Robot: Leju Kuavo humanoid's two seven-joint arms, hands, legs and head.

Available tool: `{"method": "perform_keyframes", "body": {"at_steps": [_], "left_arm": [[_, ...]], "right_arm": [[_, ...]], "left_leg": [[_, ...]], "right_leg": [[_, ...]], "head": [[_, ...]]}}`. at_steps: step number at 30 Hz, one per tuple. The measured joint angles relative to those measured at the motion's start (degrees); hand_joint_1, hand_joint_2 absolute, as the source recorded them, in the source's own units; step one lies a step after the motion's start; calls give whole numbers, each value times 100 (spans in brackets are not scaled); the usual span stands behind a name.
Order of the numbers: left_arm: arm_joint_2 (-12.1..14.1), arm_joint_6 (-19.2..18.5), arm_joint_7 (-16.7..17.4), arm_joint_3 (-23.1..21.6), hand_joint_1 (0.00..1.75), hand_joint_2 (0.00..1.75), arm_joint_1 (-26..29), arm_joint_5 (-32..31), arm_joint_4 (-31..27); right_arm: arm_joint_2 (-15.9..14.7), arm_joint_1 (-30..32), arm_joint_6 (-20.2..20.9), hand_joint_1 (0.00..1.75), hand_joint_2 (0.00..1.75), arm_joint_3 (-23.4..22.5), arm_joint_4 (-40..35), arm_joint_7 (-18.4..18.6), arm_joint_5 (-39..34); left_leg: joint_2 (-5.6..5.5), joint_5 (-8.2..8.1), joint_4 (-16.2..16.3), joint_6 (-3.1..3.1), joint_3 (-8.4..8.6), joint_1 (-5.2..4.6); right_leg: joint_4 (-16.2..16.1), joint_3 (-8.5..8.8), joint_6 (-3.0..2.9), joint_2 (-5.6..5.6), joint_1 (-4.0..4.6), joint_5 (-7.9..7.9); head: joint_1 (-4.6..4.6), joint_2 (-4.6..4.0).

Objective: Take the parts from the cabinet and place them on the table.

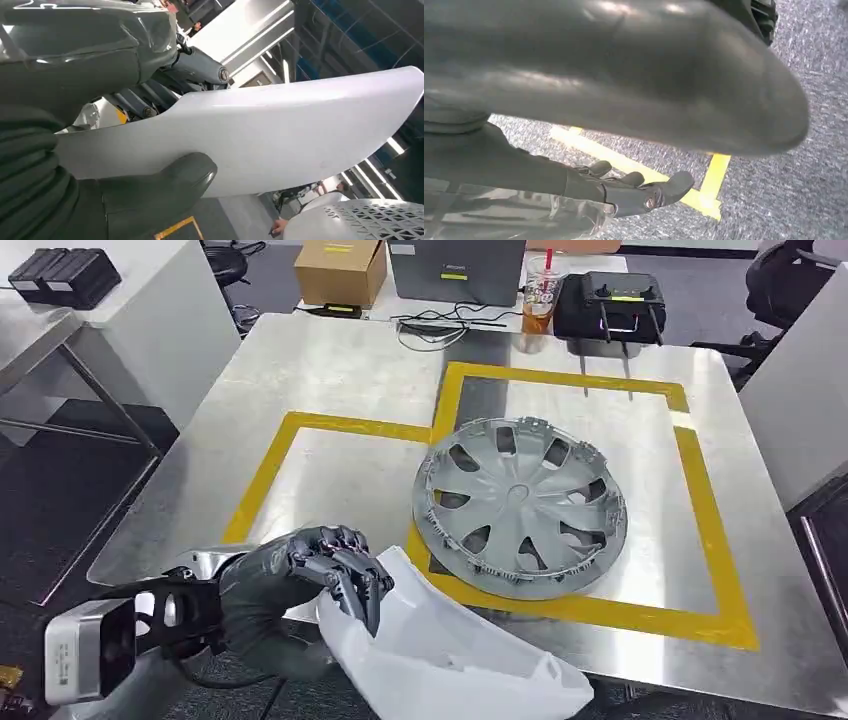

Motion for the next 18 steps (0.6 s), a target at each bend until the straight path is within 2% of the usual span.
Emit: {"method": "perform_keyframes", "body": {"at_steps": [1,2,3,5,6,7,9,10,11,12,13,15,16,17,18], "left_arm": [[0,-2,0,-4,164,175,-4,-7,5],[2,-2,0,-9,164,175,-8,-15,11],[7,-4,0,-13,164,175,-33,-17,11],[13,-26,0,-26,164,175,-137,-28,11],[15,-33,0,-31,164,175,-187,-35,13],[15,-35,0,-42,164,175,-218,-42,24],[15,-33,2,-70,164,175,-277,-50,40],[7,-31,2,-81,164,175,-294,-50,39],[-11,-24,2,-83,164,175,-299,-50,37],[-15,-15,2,-94,164,175,-313,-48,48],[-24,2,2,-98,164,175,-340,-46,53],[-28,35,4,-105,164,175,-352,-59,61],[-28,50,4,-107,164,175,-350,-70,72],[-28,68,4,-105,164,175,-350,-70,83],[-28,89,6,-100,164,175,-351,-96,90]], "right_arm": [[-4,4,-9,0,0,-7,15,0,0],[-13,6,-11,0,0,-17,33,0,0],[-15,3,-11,0,0,-28,46,-4,0],[-17,-5,-13,0,0,-37,74,-9,2],[-7,-7,-37,0,0,-37,91,-9,4],[7,-13,-44,0,0,-37,109,-2,13],[-4,5,-50,0,0,-39,133,64,24],[6,9,-50,0,0,-39,148,94,29],[13,7,-50,0,0,-39,160,107,28],[20,8,-46,0,0,-41,173,127,28],[18,4,-46,0,0,-42,179,138,31],[-2,-2,-4,0,0,-46,181,184,33],[-2,-1,18,0,0,-50,177,221,33],[2,10,48,0,0,-55,177,258,39],[2,21,89,0,0,-57,175,288,44]], "left_leg": [[0,-42,198,-15,-100,15],[1,38,168,-15,-91,23],[-1,226,-73,-3,24,23],[-53,702,-1005,76,496,3],[-136,640,-1217,140,612,-11],[-125,657,-1301,179,625,-51],[-109,652,-1332,223,633,-89],[-105,681,-1388,265,646,-94],[-84,790,-1611,327,783,-17],[-60,837,-1722,346,863,-36],[-49,880,-1776,399,893,-33],[-21,890,-1786,393,883,-34],[-9,889,-1785,393,880,-36],[-4,889,-1785,391,879,-33],[-3,889,-1784,386,879,-26]], "right_leg": [[1,-2,1,12,0,0],[0,1,1,31,0,-1],[0,5,2,58,2,-1],[-5,24,5,112,12,-1],[-19,23,14,117,-15,4],[-19,4,54,128,20,23],[-75,-8,137,143,-39,54],[-137,17,180,147,-32,82],[-144,38,204,146,10,88],[-81,7,204,67,13,55],[123,-81,170,35,15,-73],[834,-419,151,14,10,-374],[1090,-541,171,11,7,-452],[1137,-561,214,7,-1,-431],[941,-461,273,-5,-13,-322]], "head": [[-2,0],[0,0],[-2,0],[0,0],[11,0],[9,0],[-11,0],[-13,0],[-9,0],[4,0],[11,0],[15,0],[9,0],[15,0],[13,0]]}}
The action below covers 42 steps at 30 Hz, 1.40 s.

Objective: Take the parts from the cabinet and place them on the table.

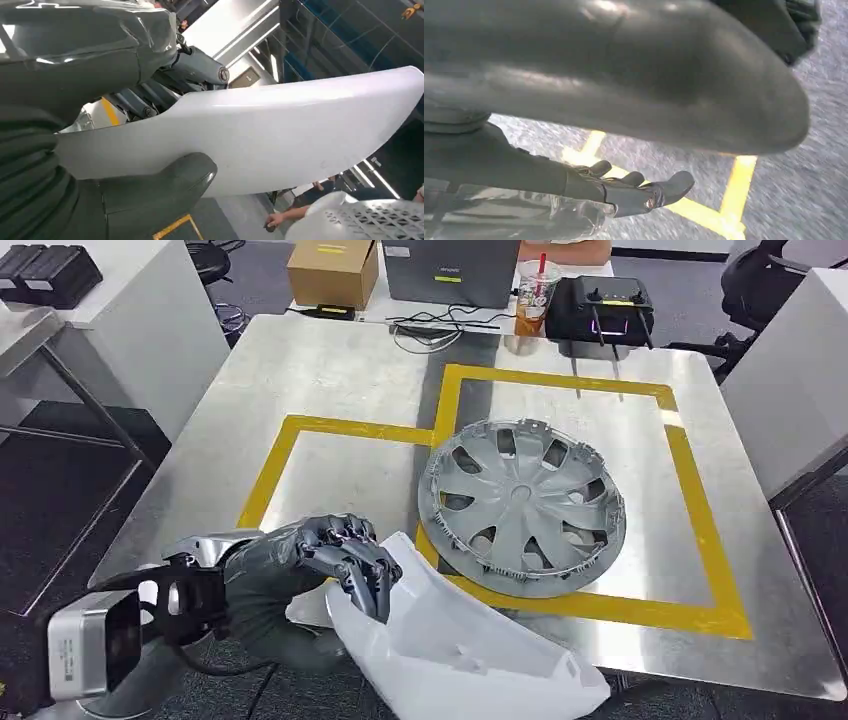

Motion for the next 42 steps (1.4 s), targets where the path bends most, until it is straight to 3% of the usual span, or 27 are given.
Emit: {"method": "perform_keyframes", "body": {"at_steps": [2,3,4,5,7,8,9,10,12,13,14,16,18,19,22,24,25,27,29,30,31,33,35,38,39,40,42], "left_arm": [[0,61,0,13,164,175,-1,-92,18],[0,94,0,22,164,175,-1,-158,31],[9,125,-6,33,164,175,-10,-247,44],[11,174,-39,44,164,175,-13,-401,61],[37,352,-140,72,164,175,-43,-854,112],[61,453,-177,81,164,175,-69,-1138,164],[92,538,-208,92,164,175,-93,-1350,210],[118,632,-251,94,164,175,-141,-1553,267],[166,817,-293,101,164,175,-208,-1916,417],[192,892,-293,96,164,175,-235,-2112,510],[219,964,-299,90,164,175,-262,-2292,613],[284,1091,-310,83,164,175,-376,-2593,840],[337,1254,-308,70,164,175,-569,-2928,1094],[365,1322,-308,64,164,175,-654,-3053,1219],[404,1504,-231,18,164,175,-842,-3492,1649],[417,1627,-175,9,164,175,-913,-3703,1915],[422,1703,-168,4,164,175,-965,-3797,2108],[422,1836,-186,-2,164,175,-1007,-3963,2534],[424,1908,-197,-18,164,175,-989,-4081,2901],[424,1952,-208,-26,164,175,-978,-4140,3094],[428,1982,-207,-22,164,175,-965,-4190,3245],[428,2089,-207,-11,164,175,-936,-4334,3577],[433,2188,-192,26,164,175,-919,-4506,3909],[433,2319,-205,70,164,175,-881,-4706,4412],[433,2367,-229,109,164,175,-860,-4767,4580],[428,2413,-247,151,164,175,-840,-4822,4711],[431,2501,-253,225,164,175,-798,-4931,4967]], "right_arm": [[0,1,29,0,0,-2,-26,44,0],[2,-6,42,0,0,-2,-39,48,0],[13,-11,42,0,0,-2,-44,57,0],[6,-18,42,0,0,-2,-52,66,-2],[4,-17,-6,0,0,0,-52,68,2],[9,-17,-39,0,0,0,-50,68,2],[4,-17,-79,0,0,0,-48,68,2],[-4,-21,-118,0,0,0,-46,68,0],[-15,-23,-165,0,0,4,-29,66,0],[-24,-22,-210,0,0,11,-2,66,0],[-44,-23,-238,0,0,20,22,57,0],[-81,-26,-288,0,0,42,101,15,2],[-116,-39,-323,0,0,52,175,-2,0],[-116,-50,-334,0,0,63,210,-4,0],[-162,-76,-393,0,0,72,321,-7,0],[-173,-81,-426,0,0,74,387,-7,2],[-184,-81,-433,0,0,74,409,-7,0],[-212,-80,-441,0,0,72,452,-7,0],[-225,-62,-448,0,0,72,479,-2,2],[-225,-51,-452,0,0,72,487,0,2],[-227,-48,-457,0,0,72,492,0,2],[-258,-52,-461,0,0,72,503,0,2],[-282,-50,-463,0,0,72,522,0,2],[-295,-48,-485,0,0,70,557,0,2],[-297,-48,-496,0,0,70,579,2,2],[-310,-53,-502,0,0,70,586,0,0],[-315,-55,-513,0,0,70,625,4,2]], "left_leg": [[2,-5,9,-39,5,19],[7,-13,23,-82,4,17],[3,-29,47,-130,-23,-38],[2,-19,33,-159,-16,-31],[7,3,13,-197,-11,-20],[6,-18,33,-217,-20,-8],[5,-90,113,-259,-75,2],[3,-248,336,-292,-162,13],[4,-624,1120,-344,-517,42],[4,-749,1488,-357,-693,48],[4,-736,1625,-363,-763,55],[4,-380,1119,-335,-507,64],[-9,25,137,-260,9,52],[-20,-93,28,-239,66,20],[-11,-29,-61,-189,51,-34],[13,109,-289,-119,199,41],[16,148,-379,-68,234,21],[31,180,-399,-36,231,17],[36,179,-397,-36,221,11],[35,177,-396,-38,224,13],[33,174,-392,-43,226,16],[32,151,-377,-79,239,17],[33,120,-333,-149,206,-35],[34,140,-366,-216,216,-18],[32,93,-335,-251,192,-5],[26,-23,-180,-293,131,1],[25,-407,585,-351,-224,40]], "right_leg": [[-930,482,134,-44,-40,362],[-1347,663,127,-95,-60,433],[-1380,696,83,-82,-11,472],[-1369,697,-21,-53,-14,489],[-1370,678,-67,-51,7,508],[-1393,689,-114,-48,-65,527],[-1398,697,-123,-47,-67,527],[-1397,699,-176,-47,-69,531],[-1397,688,-188,-48,-63,534],[-1397,685,-188,-48,-62,534],[-1397,684,-188,-48,-62,534],[-1397,698,-186,-38,-62,536],[-1398,714,-179,-34,-59,539],[-1410,693,-142,-35,-53,561],[-1502,704,-30,-37,-63,631],[-1520,698,13,-43,-57,644],[-1370,631,-20,-50,-31,533],[-591,257,-77,-48,-11,214],[-5,-44,-50,-48,-11,77],[-82,-16,-15,-49,-11,144],[-417,138,40,-53,-17,306],[-1480,655,121,-74,-30,704],[-1738,780,-21,-69,2,765],[-1744,777,-96,-63,17,784],[-1766,797,-127,-61,-57,791],[-1768,807,-169,-57,-56,790],[-1767,805,-205,-54,-49,787]], "head": [[0,0],[4,0],[9,0],[-4,0],[0,0],[-4,0],[-2,0],[-26,0],[-22,0],[-22,0],[-22,0],[-24,0],[-22,0],[-13,0],[-22,0],[-7,0],[-7,0],[0,0],[0,0],[2,0],[0,0],[2,0],[-19,0],[-17,0],[-17,0],[-28,0],[-42,0]]}}
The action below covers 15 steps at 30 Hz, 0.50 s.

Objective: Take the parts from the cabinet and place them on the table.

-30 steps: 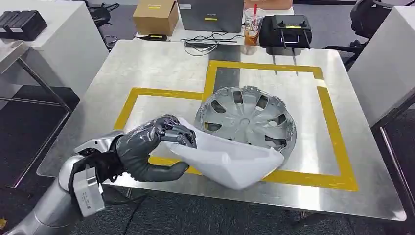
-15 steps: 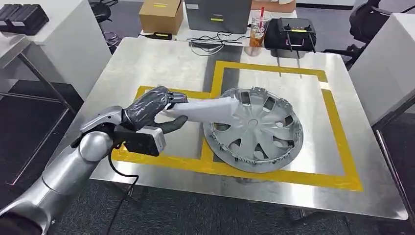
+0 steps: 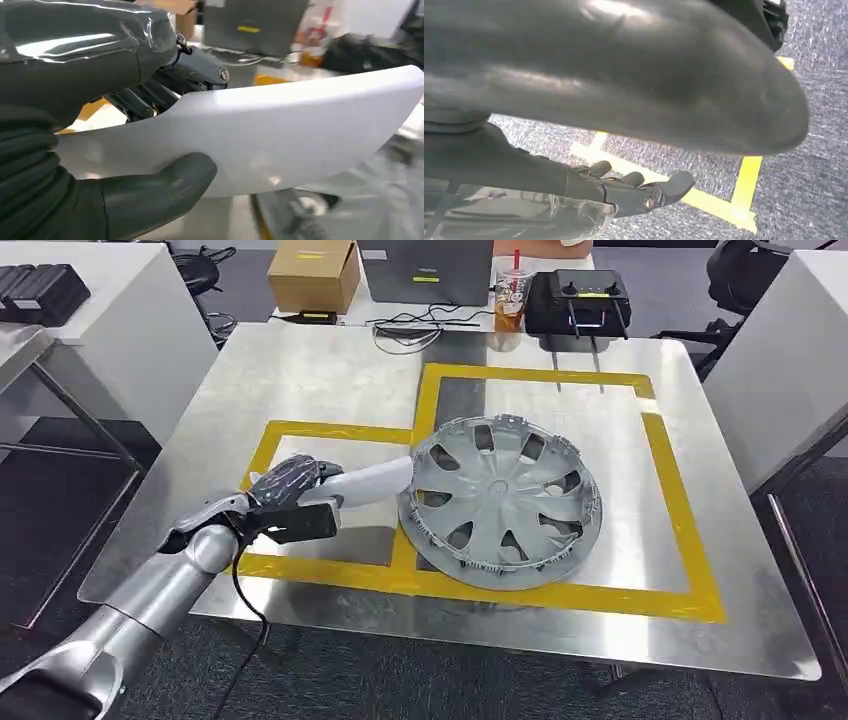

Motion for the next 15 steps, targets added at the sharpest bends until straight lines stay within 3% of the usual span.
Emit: {"method": "perform_keyframes", "body": {"at_steps": [1,2,3,4,6,7,8,10,12,13,14,15], "left_arm": [[0,19,-9,28,164,175,60,-32,99],[0,59,-11,68,164,175,143,-68,199],[0,78,-11,116,164,175,208,-109,272],[2,104,-11,153,0,175,262,-124,328],[-2,188,-22,254,0,175,308,-219,376],[0,227,-22,327,0,175,316,-244,399],[-4,258,-22,398,0,175,342,-282,419],[-4,337,-26,525,0,175,428,-312,439],[-18,432,-48,651,0,175,508,-352,439],[-70,488,-88,724,0,0,555,-338,434],[-96,531,-127,834,0,0,606,-295,400],[-118,540,-142,938,0,0,666,-262,362]], "right_arm": [[-6,1,0,0,0,0,11,0,-2],[-18,8,-2,0,0,0,31,0,0],[-24,8,-7,0,0,0,50,2,0],[-31,3,-17,0,0,0,65,2,0],[-42,-8,-53,0,0,9,101,2,0],[-42,-23,-81,0,0,20,118,2,0],[-44,-41,-103,0,0,35,146,2,0],[-57,-52,-125,0,0,61,188,0,-2],[-65,-61,-151,0,0,74,229,2,0],[-70,-66,-157,0,0,81,245,4,0],[-90,-71,-166,0,0,83,262,4,-4],[-103,-76,-175,0,0,85,284,4,-4]], "left_leg": [[0,-173,461,-21,-229,12],[0,-232,766,-32,-393,23],[0,-157,761,-31,-411,34],[0,34,495,-23,-302,39],[0,497,-456,15,168,37],[-10,581,-886,55,380,30],[-10,527,-950,62,414,-12],[-12,530,-942,98,393,-39],[-14,621,-1075,200,480,-12],[-7,663,-1148,228,523,3],[-2,687,-1165,269,526,5],[-3,688,-1164,272,517,-3]], "right_leg": [[2,-3,-3,3,2,-2],[2,-2,-2,5,3,-3],[3,-1,-2,9,3,-3],[3,0,-1,15,3,-3],[3,14,2,18,4,-4],[-1,16,9,16,6,0],[4,-6,45,20,60,6],[-29,0,119,19,26,21],[-85,23,198,18,54,50],[6,-38,190,5,40,-12],[290,-156,143,4,48,-185],[731,-353,108,4,50,-383]], "head": [[0,0],[-2,0],[0,0],[-2,0],[0,0],[0,0],[4,0],[2,0],[4,0],[18,0],[24,0],[24,0]]}}
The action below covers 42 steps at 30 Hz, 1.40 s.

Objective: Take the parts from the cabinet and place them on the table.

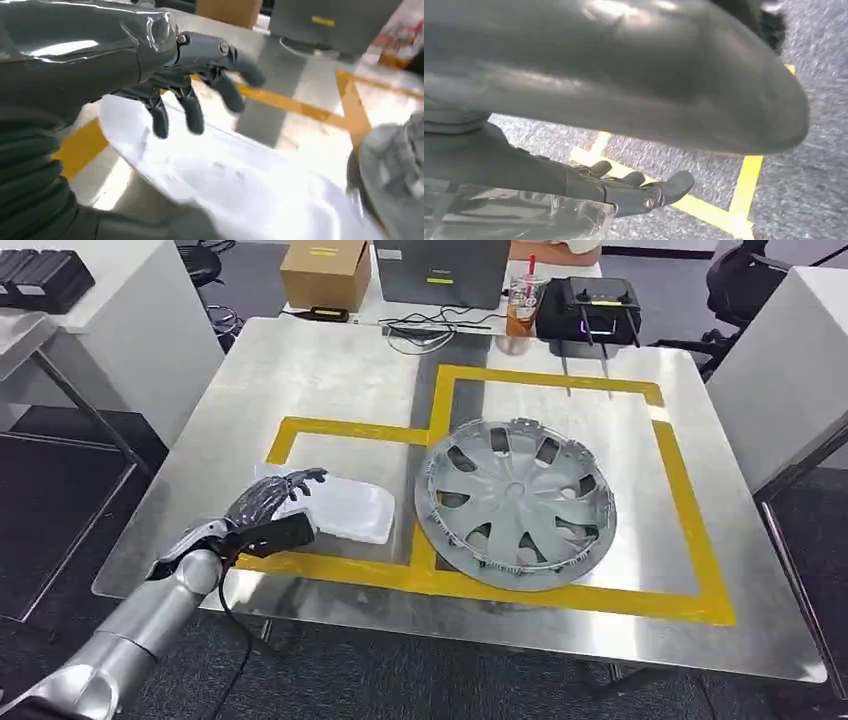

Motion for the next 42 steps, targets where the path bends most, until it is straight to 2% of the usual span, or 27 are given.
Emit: {"method": "perform_keyframes", "body": {"at_steps": [2,3,5,7,9,11,13,14,16,17,18,19,20,22,23,26,27,28,29,31,33,34,35,37,38,39,42], "left_arm": [[-81,-2,-44,177,0,0,171,138,-88],[-127,-11,-74,283,0,0,257,218,-144],[-225,-81,-186,492,0,0,409,468,-298],[-359,-212,-306,794,0,0,529,801,-545],[-491,-538,-495,1111,0,0,674,1474,-873],[-641,-886,-632,1403,0,0,816,2233,-1220],[-750,-1310,-686,1683,0,0,953,3049,-1664],[-800,-1553,-771,1824,0,0,1014,3560,-1928],[-856,-1858,-765,2013,0,0,1180,4200,-2480],[-865,-1933,-763,2089,0,0,1293,4370,-2762],[-870,-1996,-763,2153,0,0,1416,4501,-3081],[-870,-2053,-758,2220,0,0,1513,4590,-3386],[-870,-2129,-761,2275,0,0,1593,4695,-3640],[-870,-2234,-756,2373,0,0,1705,4844,-4119],[-865,-2299,-704,2430,0,0,1743,4965,-4348],[-863,-2407,-645,2529,0,0,1934,5125,-4802],[-865,-2422,-642,2559,0,0,1997,5149,-4927],[-868,-2453,-640,2579,0,0,2052,5154,-5043],[-872,-2470,-636,2583,0,0,2106,5154,-5141],[-874,-2498,-634,2603,0,0,2241,5184,-5274],[-887,-2520,-632,2618,0,0,2383,5213,-5348],[-898,-2518,-629,2629,0,0,2449,5213,-5379],[-900,-2514,-629,2655,0,0,2521,5208,-5421],[-905,-2514,-634,2712,0,0,2634,5206,-5484],[-907,-2514,-645,2736,0,0,2683,5206,-5514],[-905,-2514,-660,2767,0,0,2732,5215,-5541],[-911,-2533,-734,2826,0,0,2884,5221,-5558]], "right_arm": [[-17,6,-7,0,0,0,15,9,-7],[-17,9,-7,0,0,0,26,15,-7],[-17,7,-7,0,0,0,41,22,-18],[-28,6,-7,0,0,0,41,24,-44],[-37,4,24,0,0,-2,46,9,-57],[-39,18,48,0,0,-2,46,4,-57],[-28,19,77,0,0,-4,46,4,-63],[-28,16,77,0,0,-6,46,2,-70],[-11,19,79,0,0,-7,44,2,-70],[-4,23,79,0,0,-9,41,2,-66],[9,27,79,0,0,-11,30,4,-66],[22,30,83,0,0,-13,24,9,-63],[39,31,94,0,0,-17,2,24,-63],[74,28,129,0,0,-31,-46,39,-66],[105,29,151,0,0,-37,-68,42,-66],[147,32,190,0,0,-46,-133,67,-65],[162,37,192,0,0,-48,-149,74,-66],[171,34,192,0,0,-55,-162,74,-70],[179,35,192,0,0,-63,-168,77,-81],[188,33,190,0,0,-90,-199,76,-92],[197,35,190,0,0,-109,-214,76,-90],[206,38,190,0,0,-120,-225,81,-87],[212,36,192,0,0,-131,-245,90,-72],[208,21,195,0,0,-136,-284,101,-57],[208,5,197,0,0,-138,-302,112,-57],[203,6,197,0,0,-138,-308,125,-55],[206,22,221,0,0,-149,-339,146,-39]], "left_leg": [[-1,-6,4,10,-4,-24],[-2,-7,7,11,-2,-29],[-12,-10,15,7,1,-27],[-24,-42,59,-38,-5,-27],[-23,-71,90,-87,-27,-73],[-18,-62,78,-115,-17,-53],[-23,-157,168,-181,-66,-31],[-20,-335,422,-217,-161,-20],[-20,-761,1302,-269,-561,10],[-20,-907,1725,-287,-775,18],[-20,-914,1924,-291,-887,26],[-19,-791,1808,-284,-845,34],[-19,-566,1439,-272,-679,35],[-20,-101,429,-214,-176,30],[-30,-106,135,-177,-19,1],[-29,-79,126,-144,-19,-40],[-23,-45,91,-99,-20,-42],[-5,36,-23,-41,5,33],[2,80,-68,9,2,7],[8,134,-67,48,-73,-7],[10,201,-64,54,-158,-27],[10,237,-63,50,-200,-29],[7,280,-60,37,-249,-28],[-1,348,-33,-9,-331,-23],[0,371,6,-41,-365,-27],[7,397,13,-78,-386,-44],[-2,498,10,-189,-380,-23]], "right_leg": [[801,-360,-10,0,3,-275],[903,-406,21,0,4,-275],[284,-93,121,-4,1,-13],[-797,472,174,-27,-7,329],[-859,512,43,-17,18,335],[-859,511,0,-11,54,334],[-882,538,-65,-7,-24,357],[-882,551,-97,-3,-27,342],[-881,555,-108,2,-23,335],[-881,555,-109,3,-22,333],[-880,557,-111,5,-22,329],[-880,565,-111,10,-22,327],[-880,575,-110,13,-21,325],[-881,596,-107,18,-16,322],[-878,590,-97,20,10,327],[-889,560,-3,18,11,366],[-923,565,39,21,16,392],[-871,536,51,12,7,342],[-731,457,27,4,23,178],[96,162,-64,5,22,-319],[773,-33,-45,5,21,-595],[767,37,-5,5,20,-575],[439,279,61,4,14,-457],[-601,958,148,-1,5,-164],[-1048,1232,100,-1,8,-236],[-973,1239,46,18,57,-136],[-990,1138,-60,19,76,-99]], "head": [[-4,0],[0,0],[0,0],[4,0],[-7,0],[0,0],[0,0],[-33,0],[-35,0],[-35,0],[-35,0],[-37,0],[-35,0],[-37,0],[-31,0],[-33,0],[-35,0],[-26,0],[-20,0],[-4,0],[-7,0],[-4,0],[-4,0],[-4,0],[-2,0],[-18,0],[-33,0]]}}
